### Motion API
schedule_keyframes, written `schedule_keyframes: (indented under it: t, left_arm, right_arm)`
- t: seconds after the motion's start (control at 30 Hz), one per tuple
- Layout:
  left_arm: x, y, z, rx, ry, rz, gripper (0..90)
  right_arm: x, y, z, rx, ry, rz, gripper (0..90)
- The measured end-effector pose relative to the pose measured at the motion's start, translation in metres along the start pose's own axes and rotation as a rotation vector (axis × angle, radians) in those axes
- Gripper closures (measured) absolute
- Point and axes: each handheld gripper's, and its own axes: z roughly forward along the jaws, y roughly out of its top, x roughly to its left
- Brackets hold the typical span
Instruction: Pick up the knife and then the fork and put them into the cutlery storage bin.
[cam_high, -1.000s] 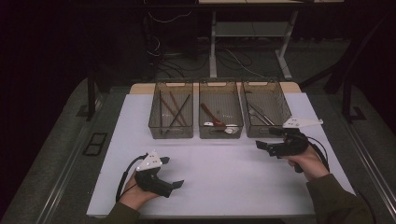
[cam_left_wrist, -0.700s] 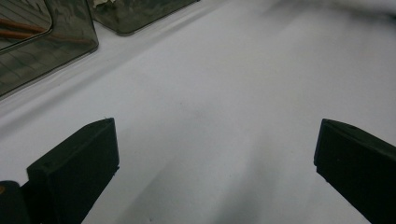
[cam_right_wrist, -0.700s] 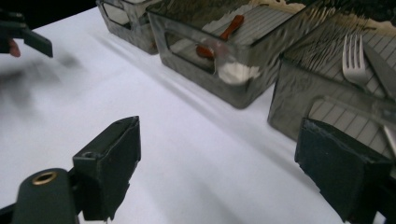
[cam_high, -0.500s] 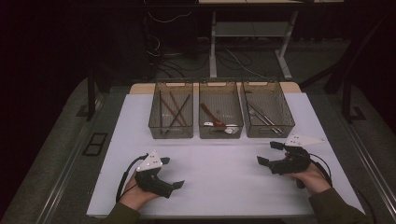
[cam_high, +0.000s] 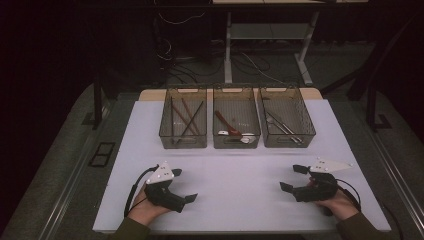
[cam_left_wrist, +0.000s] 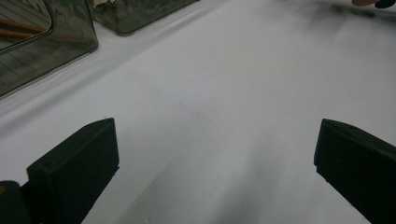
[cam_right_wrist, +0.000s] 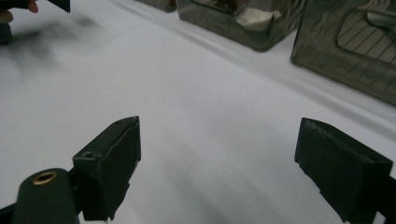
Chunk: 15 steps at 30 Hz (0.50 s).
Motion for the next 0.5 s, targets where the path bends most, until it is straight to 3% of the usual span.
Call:
schedule_keyframes:
  t: [0.23, 0.5]
  left_arm:
    - [-0.0006, 0.0001, 0.0013, 0.005, -0.002, 0.005, 0.0]
    - [0.0001, 0.0002, 0.0016, 0.007, -0.002, 0.008, 0.0]
  right_arm:
    - [0.0023, -0.004, 0.0039, 0.033, 0.01, -0.004, 14.1]
    - [0.0013, -0.0038, 0.0034, 0.028, 0.011, -0.005, 14.1]
